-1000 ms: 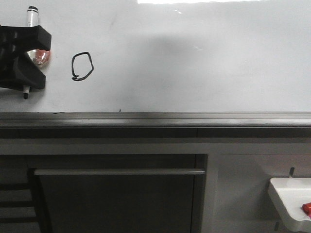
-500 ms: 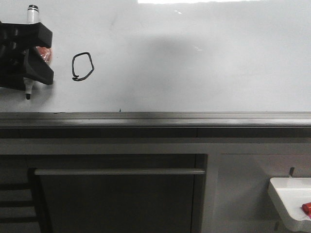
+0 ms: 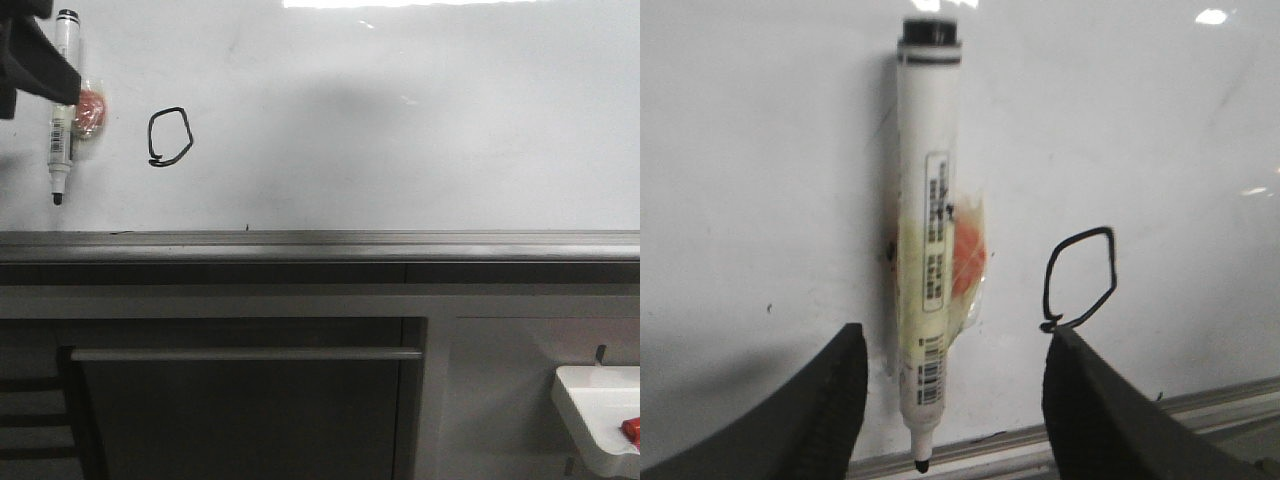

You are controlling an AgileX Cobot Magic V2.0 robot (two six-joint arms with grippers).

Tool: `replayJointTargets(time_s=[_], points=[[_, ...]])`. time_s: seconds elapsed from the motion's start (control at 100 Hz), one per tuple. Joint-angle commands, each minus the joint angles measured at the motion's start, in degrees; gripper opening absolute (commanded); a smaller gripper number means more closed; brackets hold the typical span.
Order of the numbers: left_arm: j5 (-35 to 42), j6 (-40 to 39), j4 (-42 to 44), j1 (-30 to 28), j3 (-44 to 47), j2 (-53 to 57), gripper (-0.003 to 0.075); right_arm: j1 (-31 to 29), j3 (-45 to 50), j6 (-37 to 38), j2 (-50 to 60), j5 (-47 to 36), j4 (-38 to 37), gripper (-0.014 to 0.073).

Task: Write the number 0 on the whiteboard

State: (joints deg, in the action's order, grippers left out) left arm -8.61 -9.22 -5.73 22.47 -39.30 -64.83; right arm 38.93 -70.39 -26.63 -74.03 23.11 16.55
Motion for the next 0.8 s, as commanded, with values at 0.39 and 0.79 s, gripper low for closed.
replayJointTargets(time_s=[0.39,0.79], points=[[4.92,0.15,5.30,-0.03,0.23,24.88,-0.0020,-1.69,18.40,-0.53,21.25,-16.44,-0.34,-0.0055],[9.18,0.15,15.84,-0.03,13.06,50.51,-0.0020,-1.69,49.27,-0.53,46.60,-31.54,-1.77,-0.0055]])
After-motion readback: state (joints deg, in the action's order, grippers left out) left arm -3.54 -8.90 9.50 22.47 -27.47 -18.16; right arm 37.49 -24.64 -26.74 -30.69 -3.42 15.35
